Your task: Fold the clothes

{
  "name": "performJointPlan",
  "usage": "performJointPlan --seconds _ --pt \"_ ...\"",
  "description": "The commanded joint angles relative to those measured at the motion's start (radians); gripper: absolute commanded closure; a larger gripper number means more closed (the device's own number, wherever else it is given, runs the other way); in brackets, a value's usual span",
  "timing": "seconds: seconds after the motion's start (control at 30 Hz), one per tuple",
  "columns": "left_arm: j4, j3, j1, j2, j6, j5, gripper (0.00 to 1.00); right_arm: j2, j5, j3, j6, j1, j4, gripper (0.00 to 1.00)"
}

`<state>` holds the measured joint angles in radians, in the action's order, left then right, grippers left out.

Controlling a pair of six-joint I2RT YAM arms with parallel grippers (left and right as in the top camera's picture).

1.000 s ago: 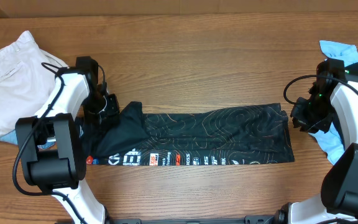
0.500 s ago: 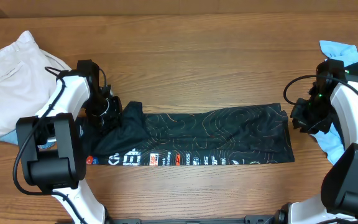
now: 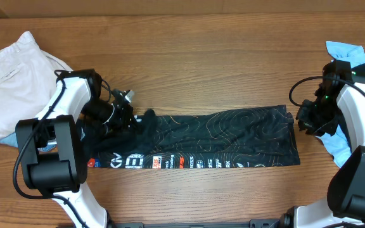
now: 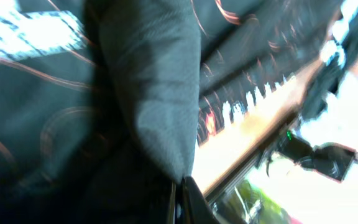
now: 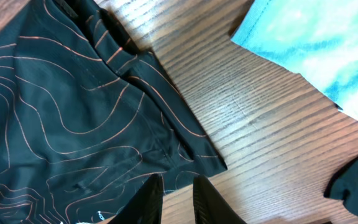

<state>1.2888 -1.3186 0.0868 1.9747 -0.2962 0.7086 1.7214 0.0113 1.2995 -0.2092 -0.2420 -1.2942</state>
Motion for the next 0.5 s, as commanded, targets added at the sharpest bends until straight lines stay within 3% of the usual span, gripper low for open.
performJointPlan --seconds 0.0,0.23,0.37,0.4,0.47 --pt "0.043 0.007 0.001 -0.006 -0.153 0.067 0.96 -0.025 -0.009 -0.005 -0.004 -0.004 0.006 0.80" --pt "0.087 0.007 -0.002 -0.006 -0.163 -0.005 0.95 -0.025 -0.009 -0.005 -0.004 -0.004 0.004 0.80" --pt "0.074 0.007 -0.003 -0.006 -0.141 -0.018 0.89 -0.025 -0.009 -0.005 -0.004 -0.004 0.004 0.80" --pt "0.068 0.007 -0.003 -0.006 -0.140 -0.025 0.87 -0.025 -0.009 -0.005 -0.004 -0.004 0.005 0.80" --pt "0.042 0.007 -0.003 -0.006 -0.100 -0.069 0.68 -0.025 -0.009 -0.005 -0.004 -0.004 0.003 0.80"
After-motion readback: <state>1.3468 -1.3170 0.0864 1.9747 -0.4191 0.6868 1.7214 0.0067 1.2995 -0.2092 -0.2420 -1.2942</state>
